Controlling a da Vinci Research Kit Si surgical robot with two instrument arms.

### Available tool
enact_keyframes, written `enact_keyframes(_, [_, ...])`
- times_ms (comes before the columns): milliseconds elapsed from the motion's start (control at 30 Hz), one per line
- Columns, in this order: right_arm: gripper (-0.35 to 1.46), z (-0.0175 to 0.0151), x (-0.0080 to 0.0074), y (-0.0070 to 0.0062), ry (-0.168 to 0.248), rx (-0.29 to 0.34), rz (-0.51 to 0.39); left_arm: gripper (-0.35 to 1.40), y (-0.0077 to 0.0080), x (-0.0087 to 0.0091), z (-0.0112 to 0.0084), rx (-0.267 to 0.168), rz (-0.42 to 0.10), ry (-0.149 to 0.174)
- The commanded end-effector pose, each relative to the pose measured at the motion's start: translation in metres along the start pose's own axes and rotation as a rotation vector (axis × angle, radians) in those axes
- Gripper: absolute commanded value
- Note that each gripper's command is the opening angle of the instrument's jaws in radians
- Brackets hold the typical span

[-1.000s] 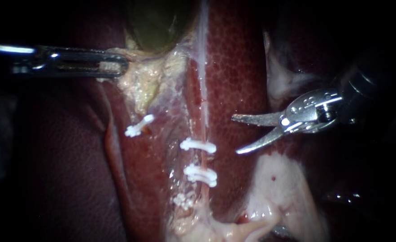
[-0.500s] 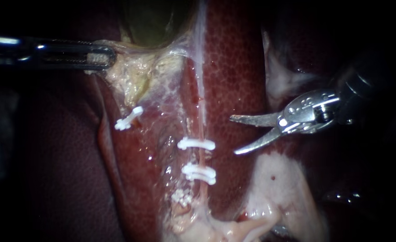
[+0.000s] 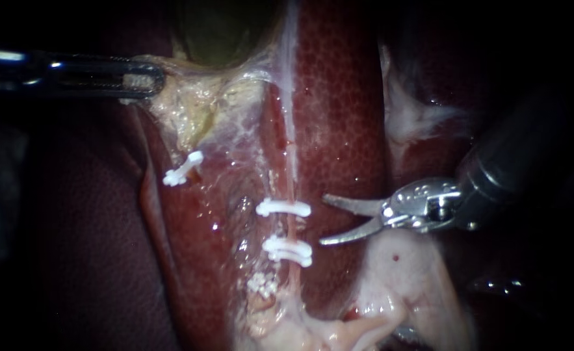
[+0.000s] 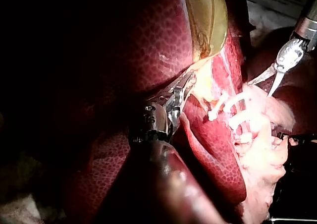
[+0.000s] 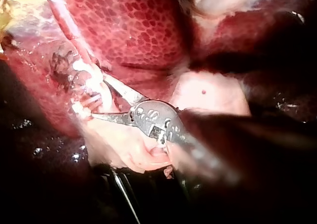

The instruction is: Go to the cutting position right tube

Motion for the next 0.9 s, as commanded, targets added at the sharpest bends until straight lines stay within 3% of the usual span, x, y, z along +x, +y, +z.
enact_keyframes(33, [1.31,0.0004,-0.0005,0.0,-0.008,0.013,0.01,-0.35,0.0,0.0,0.0,0.001,0.0,0.0])
enact_keyframes(233, [1.26,0.0026,-0.0022,0.0002,-0.03,0.057,0.04,-0.35,0.0,0.0,-0.0001,0.001,0.0,0.0])
enact_keyframes(600, [1.26,0.005,-0.0023,0.0016,-0.038,0.069,0.046,-0.35,-0.0002,0.0,-0.0002,0.0,0.0,0.0])
enact_keyframes(900, [1.26,0.006,-0.0018,0.0029,-0.018,0.082,0.054,-0.35,-0.0002,0.0,-0.0002,0.0,0.0,0.0])
